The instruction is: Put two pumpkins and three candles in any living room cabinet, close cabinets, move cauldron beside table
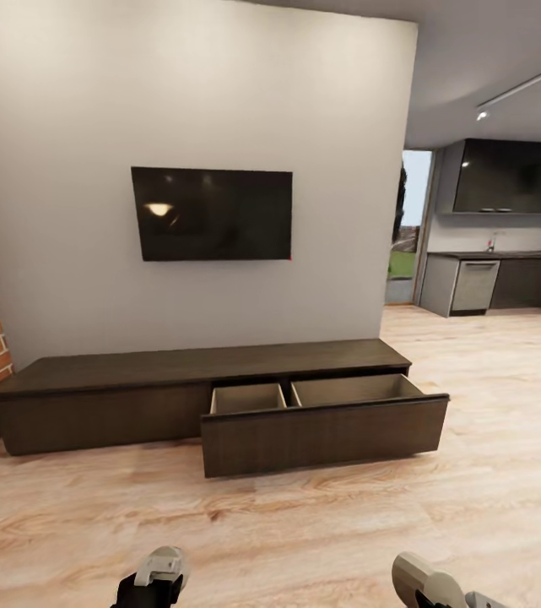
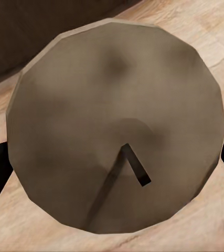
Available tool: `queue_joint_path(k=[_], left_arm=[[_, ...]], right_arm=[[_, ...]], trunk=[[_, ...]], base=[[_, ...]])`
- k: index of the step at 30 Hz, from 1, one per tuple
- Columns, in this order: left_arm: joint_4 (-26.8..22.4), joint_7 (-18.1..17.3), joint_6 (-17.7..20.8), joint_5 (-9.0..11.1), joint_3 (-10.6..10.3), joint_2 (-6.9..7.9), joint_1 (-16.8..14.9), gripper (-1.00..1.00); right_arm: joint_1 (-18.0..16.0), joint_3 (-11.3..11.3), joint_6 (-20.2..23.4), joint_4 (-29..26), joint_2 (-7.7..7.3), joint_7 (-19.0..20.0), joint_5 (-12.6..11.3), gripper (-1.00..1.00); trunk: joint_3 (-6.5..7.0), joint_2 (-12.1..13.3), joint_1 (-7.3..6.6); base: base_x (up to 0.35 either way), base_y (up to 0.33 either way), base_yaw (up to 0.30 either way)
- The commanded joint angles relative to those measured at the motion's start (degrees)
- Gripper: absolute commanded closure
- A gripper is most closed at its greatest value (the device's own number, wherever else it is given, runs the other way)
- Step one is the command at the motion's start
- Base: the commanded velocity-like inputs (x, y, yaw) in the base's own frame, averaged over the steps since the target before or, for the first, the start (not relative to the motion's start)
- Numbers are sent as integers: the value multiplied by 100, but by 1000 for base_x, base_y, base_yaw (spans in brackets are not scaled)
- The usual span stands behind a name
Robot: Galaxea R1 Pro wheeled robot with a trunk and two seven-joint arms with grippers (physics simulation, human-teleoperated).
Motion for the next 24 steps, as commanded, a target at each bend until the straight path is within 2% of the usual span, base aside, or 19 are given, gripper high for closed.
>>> queue_joint_path(k=[1, 13, 20, 24], left_arm=[[4, 15, -21, 7, -34, 4, -4, 100], [12, 15, -21, -1, -34, 4, -4, 100], [11, 18, -25, 3, -32, 6, -4, 100], [18, 23, -25, -5, -31, 9, -4, 100]], right_arm=[[0, -10, 32, -7, 1, 31, -33, 100], [0, 2, 32, 119, -7, 27, -31, 100], [0, 6, 32, 140, -8, 23, -31, 100], [0, 14, 32, 142, -8, 22, -31, 100]], trunk=[[19, 39, -23], [306, 520, -287], [324, 520, -287], [325, 520, -287]], base=[[0, 0, -235], [0, 0, -228], [12, 0, -94], [225, 0, -8]])
